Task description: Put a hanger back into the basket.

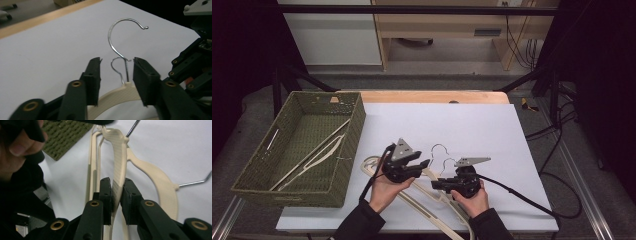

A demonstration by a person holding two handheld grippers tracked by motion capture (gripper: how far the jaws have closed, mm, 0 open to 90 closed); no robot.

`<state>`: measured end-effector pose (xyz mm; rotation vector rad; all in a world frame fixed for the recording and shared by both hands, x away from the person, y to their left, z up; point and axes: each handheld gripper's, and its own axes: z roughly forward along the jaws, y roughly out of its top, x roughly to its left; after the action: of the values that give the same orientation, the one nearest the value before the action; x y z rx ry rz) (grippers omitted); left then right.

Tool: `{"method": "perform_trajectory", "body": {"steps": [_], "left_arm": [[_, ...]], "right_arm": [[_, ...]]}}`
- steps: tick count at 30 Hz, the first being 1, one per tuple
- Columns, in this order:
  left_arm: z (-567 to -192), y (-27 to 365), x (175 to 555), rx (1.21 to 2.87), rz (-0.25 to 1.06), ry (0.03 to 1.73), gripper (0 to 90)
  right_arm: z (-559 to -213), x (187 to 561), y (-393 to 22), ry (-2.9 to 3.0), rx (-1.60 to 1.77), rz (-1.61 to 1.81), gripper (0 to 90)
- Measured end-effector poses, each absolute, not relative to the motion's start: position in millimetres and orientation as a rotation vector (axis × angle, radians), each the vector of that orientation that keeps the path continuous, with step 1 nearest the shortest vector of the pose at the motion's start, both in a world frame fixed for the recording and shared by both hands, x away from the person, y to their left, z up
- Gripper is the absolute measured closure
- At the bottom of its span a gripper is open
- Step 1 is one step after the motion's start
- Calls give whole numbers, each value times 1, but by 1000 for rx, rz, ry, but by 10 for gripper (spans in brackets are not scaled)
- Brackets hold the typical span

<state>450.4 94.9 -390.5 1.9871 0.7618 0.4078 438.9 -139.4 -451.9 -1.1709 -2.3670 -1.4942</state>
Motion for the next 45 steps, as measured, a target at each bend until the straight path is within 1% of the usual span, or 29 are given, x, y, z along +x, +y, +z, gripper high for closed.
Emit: {"method": "perform_trajectory", "body": {"steps": [1,3,4,5,8,9,11,17,25,29,30,31,32,33,34,35,36,37,38,39,40,41,45], "left_arm": [[-387,102,449,1985,405,753,524],[-381,114,446,1975,390,736,427],[-380,120,445,1979,379,726,323],[-378,131,442,1973,371,711,293],[-378,140,439,1969,378,700,268],[-378,147,437,1967,373,690,238],[-379,150,436,1967,366,686,205],[-382,158,429,1977,334,644,159],[-379,147,431,2051,296,558,156],[-379,138,434,2096,277,512,223],[-380,136,435,2105,265,501,256],[-380,134,435,2123,261,482,314],[-381,132,434,2139,257,465,314],[-382,131,434,2157,257,448,352],[-382,130,433,2165,264,439,426],[-382,129,432,2181,268,430,426],[-383,129,432,2191,248,416,463],[-383,128,431,2200,237,403,536],[-383,127,430,2208,244,391,536],[-383,127,429,2225,243,376,607],[-383,127,429,2231,230,373,607],[-383,127,428,2238,230,366,666],[-383,127,425,2271,259,337,701]], "right_arm": [[-452,439,-139,-2367,-1171,-1494,815],[-450,438,-140,-2350,-1163,-1513,825],[-448,436,-140,-2328,-1160,-1521,834],[-447,436,-141,-2327,-1159,-1523,838],[-445,435,-141,-2314,-1148,-1530,846],[-444,434,-142,-2316,-1139,-1535,854],[-441,432,-143,-2303,-1130,-1541,862],[-426,426,-150,-2367,-1090,-1584,871],[-409,421,-157,-2434,-979,-1604,871],[-400,416,-155,-2475,-892,-1605,872],[-399,415,-155,-2484,-864,-1600,872],[-398,413,-153,-2498,-829,-1589,871],[-398,413,-153,-2498,-829,-1589,871],[-398,413,-152,-2509,-809,-1583,871],[-397,411,-149,-2523,-780,-1570,871],[-397,411,-149,-2523,-780,-1570,871],[-396,411,-149,-2533,-759,-1563,871],[-396,409,-147,-2543,-740,-1554,871],[-396,409,-147,-2543,-740,-1554,871],[-395,409,-147,-2551,-725,-1550,871],[-395,409,-147,-2551,-725,-1550,871],[-395,409,-147,-2556,-718,-1547,871],[-396,409,-146,-2570,-710,-1533,863]]}}
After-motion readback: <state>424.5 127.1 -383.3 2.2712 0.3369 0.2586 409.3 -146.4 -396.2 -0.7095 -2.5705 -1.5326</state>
